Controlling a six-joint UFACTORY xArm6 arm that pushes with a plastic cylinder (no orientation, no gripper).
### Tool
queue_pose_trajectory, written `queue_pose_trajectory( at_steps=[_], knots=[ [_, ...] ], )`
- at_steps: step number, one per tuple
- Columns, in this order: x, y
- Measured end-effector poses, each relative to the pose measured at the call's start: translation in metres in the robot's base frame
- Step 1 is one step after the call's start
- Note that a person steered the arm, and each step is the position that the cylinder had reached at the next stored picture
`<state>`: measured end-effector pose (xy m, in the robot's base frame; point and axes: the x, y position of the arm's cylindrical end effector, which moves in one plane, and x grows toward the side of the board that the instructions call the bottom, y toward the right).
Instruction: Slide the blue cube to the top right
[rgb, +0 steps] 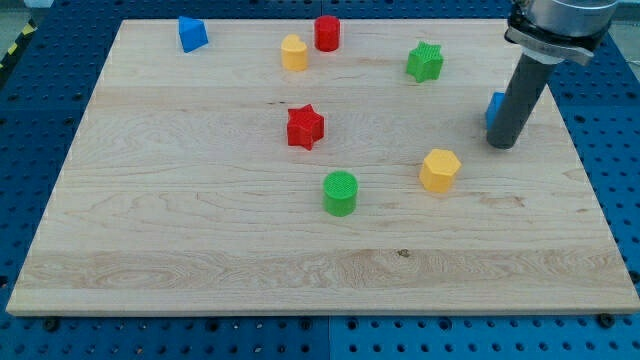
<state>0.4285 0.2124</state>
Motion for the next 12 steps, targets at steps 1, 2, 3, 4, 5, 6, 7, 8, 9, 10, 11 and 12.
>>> queue_pose_trajectory(
  at_steps=[1, 2, 3, 4, 5, 6, 7, 8, 9, 10, 11, 12],
  knots=[
    [0.0, 0.008],
    [-0.006, 0.011],
    [-0.022, 0.011],
    [-0.042, 0.011],
    [-0.059, 0.011],
    [-0.071, 0.01],
    [-0.085, -0.002],
    [-0.097, -0.013],
    [-0.108, -0.013],
    [-0.126, -0.013],
    [-0.147, -0.01],
    [-0.154, -0.008]
  ],
)
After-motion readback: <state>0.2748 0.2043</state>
